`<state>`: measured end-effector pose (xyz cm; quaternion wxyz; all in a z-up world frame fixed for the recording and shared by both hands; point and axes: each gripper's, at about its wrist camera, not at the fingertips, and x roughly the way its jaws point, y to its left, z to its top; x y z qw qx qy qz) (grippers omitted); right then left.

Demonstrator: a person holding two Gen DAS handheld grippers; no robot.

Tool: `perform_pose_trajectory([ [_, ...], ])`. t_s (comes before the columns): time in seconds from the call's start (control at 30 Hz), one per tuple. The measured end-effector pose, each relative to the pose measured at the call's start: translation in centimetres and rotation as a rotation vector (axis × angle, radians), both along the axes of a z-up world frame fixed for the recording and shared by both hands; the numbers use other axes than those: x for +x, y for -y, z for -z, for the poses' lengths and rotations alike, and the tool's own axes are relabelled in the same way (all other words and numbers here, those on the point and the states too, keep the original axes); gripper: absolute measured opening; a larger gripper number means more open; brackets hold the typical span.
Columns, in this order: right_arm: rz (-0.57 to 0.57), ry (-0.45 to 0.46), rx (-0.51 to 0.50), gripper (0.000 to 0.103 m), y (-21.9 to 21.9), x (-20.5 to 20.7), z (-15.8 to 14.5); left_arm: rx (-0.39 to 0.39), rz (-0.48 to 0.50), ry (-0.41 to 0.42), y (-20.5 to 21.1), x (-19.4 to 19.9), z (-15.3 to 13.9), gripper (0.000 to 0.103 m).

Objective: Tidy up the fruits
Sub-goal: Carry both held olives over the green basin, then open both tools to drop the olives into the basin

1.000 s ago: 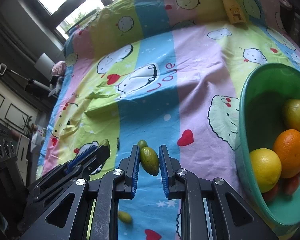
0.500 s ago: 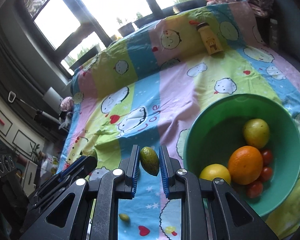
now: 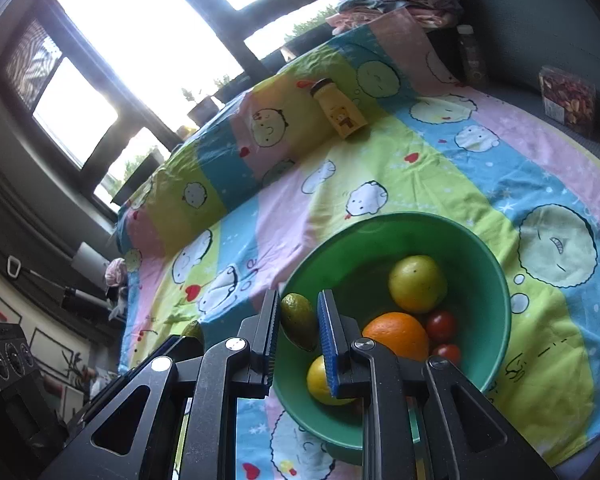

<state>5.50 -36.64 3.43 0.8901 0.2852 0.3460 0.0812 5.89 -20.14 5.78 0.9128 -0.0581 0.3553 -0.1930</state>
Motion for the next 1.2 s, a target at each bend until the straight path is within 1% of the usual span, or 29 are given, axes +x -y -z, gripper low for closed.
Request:
perform_pose_trajectory([
  [0.37,0.090,-0.097,0.018,0.022,3.8,0.5,2.4,0.021,0.081,-0.083,4.7,1.8,2.7,0.019],
  [0.63,0.114,-0.154,0.020,0.022,5.0,0.9,3.7,0.032,0.101,-0.125,6.2,2.3,4.2,0.019],
  [0.8,0.114,-0.175,0.016,0.022,5.0,1.1,4.1,0.042,0.096,-0.134,6.5,2.4,4.6,0.018],
  [0.87,0.113,-0.175,0.014,0.022,5.0,1.1,4.0,0.041,0.094,-0.134,6.4,2.4,4.6,0.023],
  [0.93,0.113,-0.174,0.017,0.024,5.0,1.0,3.8,0.038,0.085,-0.127,6.1,2.3,4.3,0.039],
  [1.0,0.108,-0.170,0.020,0.033,4.9,0.9,3.6,0.034,0.075,-0.118,5.7,2.1,4.0,0.048],
  [1.03,0.108,-0.168,0.012,0.035,4.8,0.8,3.5,0.035,0.069,-0.115,5.4,2.0,3.9,0.052],
  [1.13,0.109,-0.156,-0.010,0.041,4.3,0.6,3.0,0.037,0.050,-0.107,4.2,1.5,3.4,0.060],
  [1.2,0.096,-0.144,-0.013,0.046,3.7,0.6,2.6,0.046,0.032,-0.101,3.2,1.0,3.1,0.063],
])
